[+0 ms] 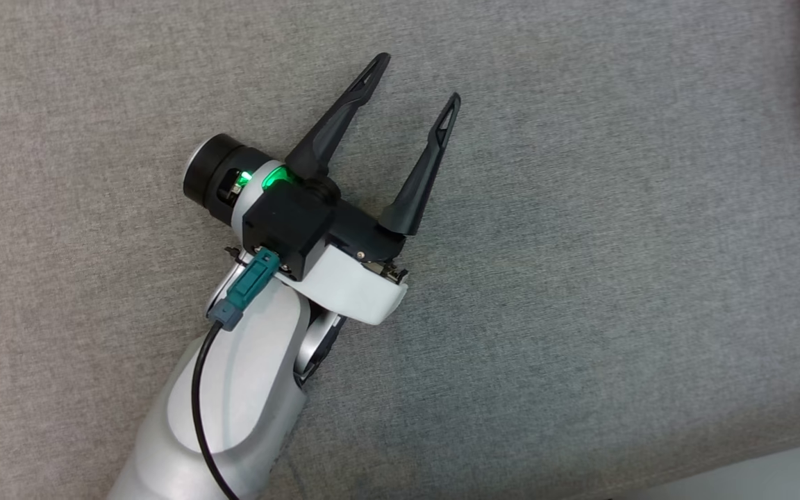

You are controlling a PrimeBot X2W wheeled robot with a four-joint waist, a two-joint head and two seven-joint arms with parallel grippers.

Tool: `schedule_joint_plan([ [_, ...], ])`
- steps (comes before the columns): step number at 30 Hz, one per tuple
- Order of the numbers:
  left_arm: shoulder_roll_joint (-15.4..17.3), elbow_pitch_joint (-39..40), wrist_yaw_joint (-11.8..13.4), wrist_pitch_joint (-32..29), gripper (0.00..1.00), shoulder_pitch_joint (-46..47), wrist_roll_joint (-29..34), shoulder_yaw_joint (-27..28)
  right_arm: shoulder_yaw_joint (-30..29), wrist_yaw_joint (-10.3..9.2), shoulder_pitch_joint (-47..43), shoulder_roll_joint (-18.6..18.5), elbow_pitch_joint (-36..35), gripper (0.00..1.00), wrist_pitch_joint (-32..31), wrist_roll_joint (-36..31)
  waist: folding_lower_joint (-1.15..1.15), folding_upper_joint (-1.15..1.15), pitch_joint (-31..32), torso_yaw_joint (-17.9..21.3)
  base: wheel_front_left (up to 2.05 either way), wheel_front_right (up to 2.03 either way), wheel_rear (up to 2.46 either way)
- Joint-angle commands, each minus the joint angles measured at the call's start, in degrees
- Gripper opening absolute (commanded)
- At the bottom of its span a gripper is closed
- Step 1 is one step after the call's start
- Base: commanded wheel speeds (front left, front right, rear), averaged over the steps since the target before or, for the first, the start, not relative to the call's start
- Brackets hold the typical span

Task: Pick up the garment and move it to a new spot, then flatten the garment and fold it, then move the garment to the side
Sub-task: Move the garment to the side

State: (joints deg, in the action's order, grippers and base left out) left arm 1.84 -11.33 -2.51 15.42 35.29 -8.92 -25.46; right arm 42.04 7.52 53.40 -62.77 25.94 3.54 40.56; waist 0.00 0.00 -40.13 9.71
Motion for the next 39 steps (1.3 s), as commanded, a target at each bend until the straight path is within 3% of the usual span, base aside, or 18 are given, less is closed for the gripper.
schedule_joint_plan([
  [1, 2.08, -3.28, 0.3, -0.62, 1.0, -1.75, -0.29, 0.63, 0.19, -0.07, 0.75, -0.51, 1.18, 0.0, 0.57, -0.65, 0.0, 0.0, -0.62, -0.7, 0.0, 0.0, 0.0],
  [7, 2.65, -3.58, 0.41, -0.71, 1.0, -1.75, -0.42, 1.15, 0.92, -0.07, 1.74, -0.11, 5.49, 0.0, 0.71, -2.87, 0.0, 0.0, -1.26, -1.78, 0.0, 0.0, 0.0],
  [9, 2.73, -3.49, 0.57, -0.78, 1.0, -1.8, -0.65, 1.18, 1.2, -0.07, 2.17, 0.4, 6.75, 0.45, 0.8, -3.54, 0.0, 0.0, -1.28, -2.07, 0.0, 0.0, 0.0],
  [10, 2.74, -3.45, 0.65, -0.78, 1.0, -1.8, -0.84, 1.19, 1.01, -0.07, 2.45, 0.69, 7.55, 1.0, 1.15, -3.63, 0.0, 0.0, -1.25, -2.17, 0.0, 0.0, 0.0],
  [17, 2.08, -2.66, 1.06, -0.7, 1.0, -2.53, -1.8, 0.88, 0.75, -0.07, 4.16, 2.65, 12.28, 1.0, 0.46, -5.32, 0.0, 0.0, 1.73, -2.5, 0.0, 0.0, 0.0],
  [24, 1.19, -0.79, 2.59, -0.34, 1.0, -4.63, -3.72, 1.69, -1.14, -0.06, 7.29, 6.0, 14.11, 1.0, 1.84, -8.44, 0.0, 0.0, 9.41, -3.47, 0.0, 0.0, 0.0],
  [34, 1.21, 0.39, 4.93, -0.34, 1.0, -13.47, -4.66, 9.51, -5.05, -0.06, 1.72, 16.89, 8.31, 1.0, 8.14, -9.45, 0.0, 0.0, 21.07, -6.8, 0.0, 0.0, 0.0],
  [39, 1.18, 0.91, 5.07, -0.35, 1.0, -18.15, -4.13, 13.38, -10.7, -0.06, -5.6, 23.52, 4.55, 1.0, 10.88, -12.95, 0.0, 0.0, 25.74, -9.15, 0.0, 0.0, 0.0],
])
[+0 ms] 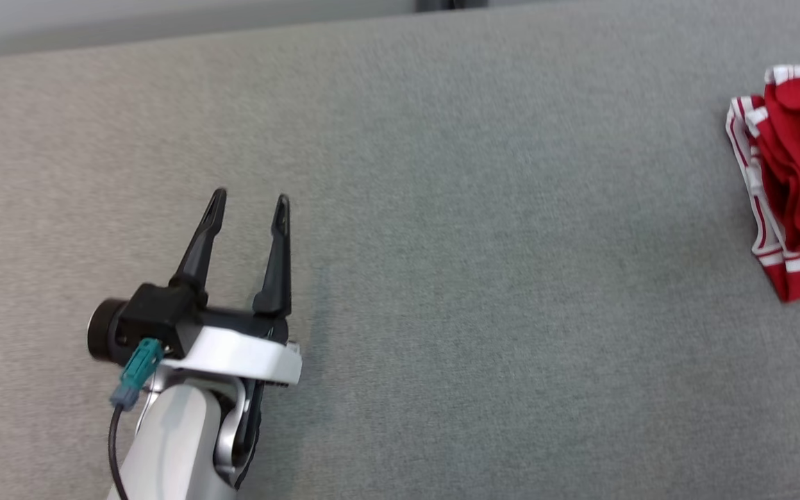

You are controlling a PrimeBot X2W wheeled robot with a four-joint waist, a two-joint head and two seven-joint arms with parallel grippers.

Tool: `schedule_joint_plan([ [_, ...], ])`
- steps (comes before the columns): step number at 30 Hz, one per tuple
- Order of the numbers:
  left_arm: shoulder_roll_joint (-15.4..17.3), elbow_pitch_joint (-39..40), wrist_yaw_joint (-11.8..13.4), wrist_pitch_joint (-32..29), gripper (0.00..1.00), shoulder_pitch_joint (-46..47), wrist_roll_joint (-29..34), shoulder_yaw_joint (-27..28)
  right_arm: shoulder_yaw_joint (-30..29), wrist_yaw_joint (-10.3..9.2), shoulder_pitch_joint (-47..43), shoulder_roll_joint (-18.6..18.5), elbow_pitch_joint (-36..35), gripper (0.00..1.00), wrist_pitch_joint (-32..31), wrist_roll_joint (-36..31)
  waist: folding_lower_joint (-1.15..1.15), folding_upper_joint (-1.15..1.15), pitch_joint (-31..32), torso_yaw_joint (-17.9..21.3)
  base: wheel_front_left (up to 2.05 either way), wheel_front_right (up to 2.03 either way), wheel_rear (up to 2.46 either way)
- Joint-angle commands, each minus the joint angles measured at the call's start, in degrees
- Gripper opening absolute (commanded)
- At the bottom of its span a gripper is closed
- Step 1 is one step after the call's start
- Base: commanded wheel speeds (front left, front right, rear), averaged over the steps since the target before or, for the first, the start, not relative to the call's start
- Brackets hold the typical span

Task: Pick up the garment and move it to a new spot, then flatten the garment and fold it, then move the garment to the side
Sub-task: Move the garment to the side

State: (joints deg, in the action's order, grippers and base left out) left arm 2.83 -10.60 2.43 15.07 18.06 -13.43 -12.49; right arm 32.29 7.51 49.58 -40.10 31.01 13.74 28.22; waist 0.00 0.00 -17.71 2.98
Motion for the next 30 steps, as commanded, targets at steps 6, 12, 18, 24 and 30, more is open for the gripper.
schedule_joint_plan([
  [6, 0.21, 0.67, -0.05, 0.01, 1.0, -5.68, 0.13, 2.9, -12.85, -0.05, -13.8, 10.43, -7.15, 1.0, 1.53, -7.97, 0.0, 0.0, 7.09, -4.67, 0.0, 0.0, 0.0],
  [12, 0.19, 1.17, 0.53, 0.01, 1.0, -8.66, -1.25, 3.52, -22.92, -0.05, -24.79, 18.95, -13.61, 1.0, 1.46, -14.08, 0.0, 0.0, 9.19, -6.21, 0.0, 0.0, 0.0],
  [18, 0.21, 1.97, -0.19, 0.01, 1.0, -11.73, -2.47, 3.79, -29.56, -0.05, -34.61, 27.22, -18.51, 1.0, 1.45, -19.91, 0.0, 0.0, 11.42, -7.15, 0.0, 0.0, 0.0],
  [24, 0.23, 2.65, -0.86, 0.01, 1.0, -13.42, -0.53, 4.11, -32.07, -0.05, -40.12, 32.23, -21.63, 1.0, 1.46, -23.69, 0.0, 0.0, 12.35, -7.71, 0.0, 0.0, 0.0],
  [30, 0.23, 3.1, 0.7, 0.01, 1.0, -14.2, -0.21, 4.47, -31.54, -0.05, -41.93, 34.05, -22.49, 1.0, 1.47, -24.32, 0.0, 0.0, 12.88, -7.64, 0.0, 0.0, 0.0],
])
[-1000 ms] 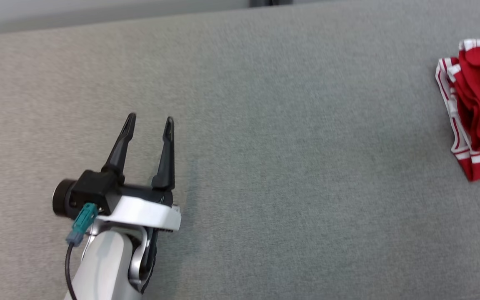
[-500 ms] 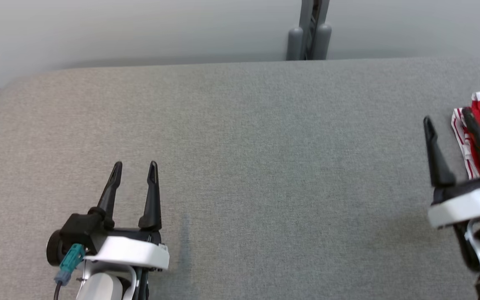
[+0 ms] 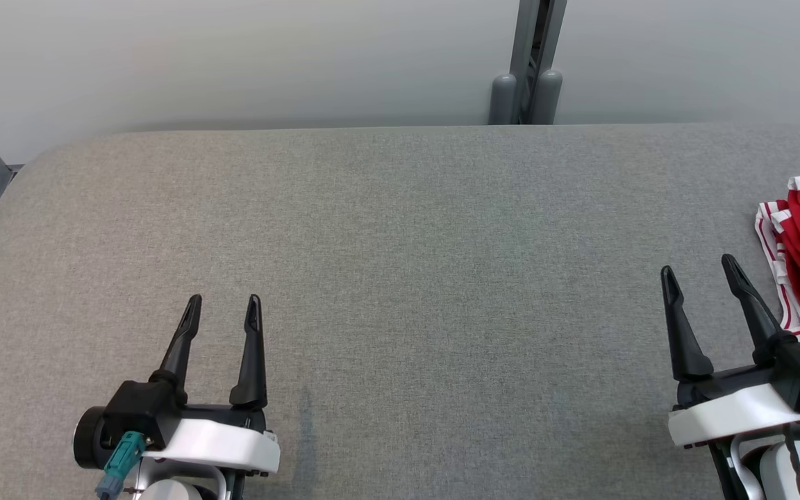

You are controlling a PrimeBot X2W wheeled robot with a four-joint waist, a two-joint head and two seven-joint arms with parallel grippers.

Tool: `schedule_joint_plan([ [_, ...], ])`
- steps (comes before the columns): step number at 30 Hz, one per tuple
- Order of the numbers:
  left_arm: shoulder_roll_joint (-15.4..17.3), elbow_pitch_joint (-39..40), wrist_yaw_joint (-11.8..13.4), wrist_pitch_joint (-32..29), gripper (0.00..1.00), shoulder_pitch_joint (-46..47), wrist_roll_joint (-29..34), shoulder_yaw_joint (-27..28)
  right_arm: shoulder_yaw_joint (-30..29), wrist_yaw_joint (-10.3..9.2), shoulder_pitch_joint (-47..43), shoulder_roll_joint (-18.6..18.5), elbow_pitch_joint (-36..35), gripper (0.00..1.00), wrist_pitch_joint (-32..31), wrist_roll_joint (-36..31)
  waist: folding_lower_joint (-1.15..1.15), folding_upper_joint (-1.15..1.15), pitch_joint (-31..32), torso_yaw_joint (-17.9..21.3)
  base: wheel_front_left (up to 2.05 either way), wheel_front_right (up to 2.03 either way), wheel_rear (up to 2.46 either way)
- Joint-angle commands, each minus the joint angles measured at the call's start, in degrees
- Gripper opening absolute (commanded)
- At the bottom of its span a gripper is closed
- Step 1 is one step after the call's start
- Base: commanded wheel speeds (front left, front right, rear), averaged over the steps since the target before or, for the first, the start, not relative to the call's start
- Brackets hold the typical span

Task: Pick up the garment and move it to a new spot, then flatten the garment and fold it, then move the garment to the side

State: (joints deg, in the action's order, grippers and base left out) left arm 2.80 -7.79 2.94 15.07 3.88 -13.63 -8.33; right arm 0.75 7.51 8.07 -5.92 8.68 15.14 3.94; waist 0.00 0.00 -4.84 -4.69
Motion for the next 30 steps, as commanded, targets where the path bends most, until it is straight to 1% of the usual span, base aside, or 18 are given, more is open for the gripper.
schedule_joint_plan([
  [1, 0.24, 0.44, 0.4, 0.01, 1.0, -0.18, 0.02, 0.26, 0.07, -0.05, -0.5, 0.0, -0.25, 1.0, 0.06, 0.04, 0.0, 0.0, 0.07, 0.09, 0.0, 0.0, 0.0],
  [6, 0.25, 0.93, 0.91, 0.01, 1.0, -0.58, 0.4, 0.03, 0.38, -0.05, -0.59, 0.23, -0.44, 1.0, 0.06, 0.34, 0.0, 0.0, 0.19, 0.36, 0.0, 0.0, 0.0],
  [9, 0.26, 0.17, 1.42, 0.01, 1.0, -0.79, -1.15, 0.24, 0.44, -0.05, -0.66, 0.12, -0.15, 1.0, 0.06, 0.58, 0.0, 0.0, 0.25, 0.53, 0.0, 0.0, 0.0],
  [12, 0.25, 0.0, 1.57, 0.01, 1.0, -0.53, -0.76, 0.18, 0.21, -0.05, -0.67, 0.29, 0.06, 1.0, 0.06, 0.99, 0.0, 0.0, 0.38, 0.68, 0.0, 0.0, 0.0],
  [16, 0.25, -0.21, 1.62, 0.01, 1.0, -0.52, -0.47, 0.11, -0.24, -0.05, -0.63, 1.03, -0.04, 1.0, 0.06, 3.24, 0.0, 0.0, 0.44, 0.84, 0.0, 0.0, 0.0],
  [23, 0.25, -0.64, 1.73, 0.01, 1.0, -0.06, 0.0, 0.18, -0.15, -0.05, -0.08, 1.13, 0.25, 1.0, 0.06, 3.2, 0.0, 0.0, 0.31, 1.09, 0.0, 0.0, 0.0],
  [25, 0.25, -0.93, 1.55, 0.01, 1.0, -0.14, -0.51, 0.15, -0.13, -0.05, -0.04, 1.15, 0.21, 1.0, 0.06, 3.21, 0.0, 0.0, 0.29, 1.15, 0.0, 0.0, 0.0],
  [30, 0.23, -1.67, -0.37, 0.01, 1.0, 0.27, -2.36, 0.25, -0.1, -0.05, -0.05, 1.15, -0.07, 1.0, 0.07, 2.89, 0.0, 0.0, 0.18, 1.33, 0.0, 0.0, 0.0],
])
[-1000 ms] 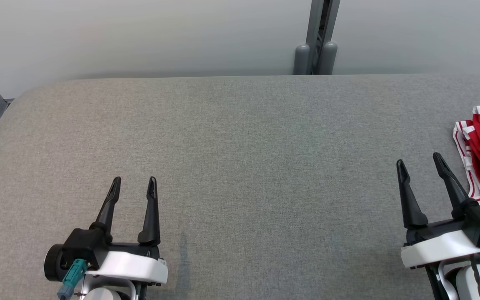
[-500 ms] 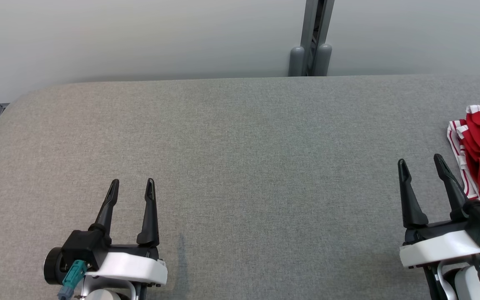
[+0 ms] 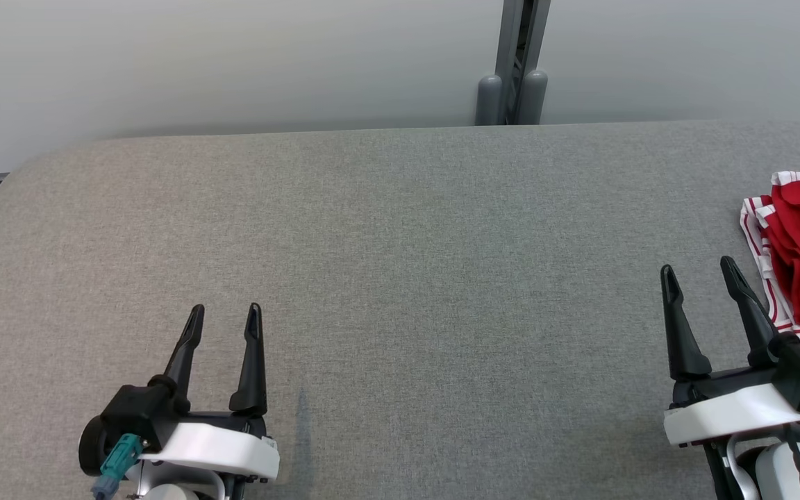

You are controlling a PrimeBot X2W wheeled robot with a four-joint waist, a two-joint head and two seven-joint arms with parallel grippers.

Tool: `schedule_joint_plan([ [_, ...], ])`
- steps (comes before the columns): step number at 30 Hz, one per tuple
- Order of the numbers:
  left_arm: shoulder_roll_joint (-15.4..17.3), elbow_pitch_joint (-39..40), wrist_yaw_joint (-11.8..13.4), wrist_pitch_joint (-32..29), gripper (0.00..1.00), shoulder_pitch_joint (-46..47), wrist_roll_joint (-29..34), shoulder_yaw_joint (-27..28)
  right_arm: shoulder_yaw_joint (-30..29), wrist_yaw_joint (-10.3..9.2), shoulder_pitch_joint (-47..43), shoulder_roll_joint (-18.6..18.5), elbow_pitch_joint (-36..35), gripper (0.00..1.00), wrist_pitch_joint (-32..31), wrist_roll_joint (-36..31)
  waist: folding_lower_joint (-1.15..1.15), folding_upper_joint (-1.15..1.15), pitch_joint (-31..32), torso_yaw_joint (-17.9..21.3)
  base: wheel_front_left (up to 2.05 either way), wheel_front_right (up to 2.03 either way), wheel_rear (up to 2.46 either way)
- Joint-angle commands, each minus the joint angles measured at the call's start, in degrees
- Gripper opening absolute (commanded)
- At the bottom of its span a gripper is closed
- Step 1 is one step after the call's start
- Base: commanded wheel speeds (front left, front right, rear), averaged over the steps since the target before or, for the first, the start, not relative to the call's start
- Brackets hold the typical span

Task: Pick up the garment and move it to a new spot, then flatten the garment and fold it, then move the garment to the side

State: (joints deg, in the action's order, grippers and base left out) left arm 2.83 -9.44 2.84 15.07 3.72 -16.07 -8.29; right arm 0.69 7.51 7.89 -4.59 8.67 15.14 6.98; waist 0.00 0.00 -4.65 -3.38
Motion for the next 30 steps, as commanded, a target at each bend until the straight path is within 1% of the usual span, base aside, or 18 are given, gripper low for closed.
schedule_joint_plan([
  [1, 0.21, -0.15, -0.6, 0.01, 1.0, 0.46, -0.15, 0.34, -0.04, -0.05, 0.11, -0.17, -0.1, 1.0, 0.07, -0.27, 0.0, 0.0, -0.03, 0.04, 0.0, 0.0, 0.0],
  [5, 0.21, 0.21, -1.83, 0.01, 1.0, 0.44, -1.08, 0.85, -0.08, -0.05, 0.33, -0.1, -0.33, 1.0, 0.07, -0.59, 0.0, 0.0, -0.17, 0.2, 0.0, 0.0, 0.0],
  [11, 0.22, 0.65, -1.96, 0.01, 1.0, 0.22, -1.56, 1.45, -0.18, -0.05, 0.48, -0.05, -0.75, 1.0, 0.07, -0.77, 0.0, 0.0, -0.48, 0.34, 0.0, 0.0, 0.0],
  [14, 0.24, 0.38, -2.66, 0.01, 1.0, -0.09, -3.39, 1.57, -0.2, -0.05, 0.5, -0.01, -0.67, 1.0, 0.07, -0.62, 0.0, 0.0, -0.59, 0.35, 0.0, 0.0, 0.0],
  [30, 0.23, -1.2, -2.58, 0.01, 1.0, -0.38, -6.25, 1.64, -0.01, -0.05, 0.26, -0.06, -0.4, 1.0, 0.07, -0.12, 0.0, 0.0, -0.23, 0.15, 0.0, 0.0, 0.0],
])
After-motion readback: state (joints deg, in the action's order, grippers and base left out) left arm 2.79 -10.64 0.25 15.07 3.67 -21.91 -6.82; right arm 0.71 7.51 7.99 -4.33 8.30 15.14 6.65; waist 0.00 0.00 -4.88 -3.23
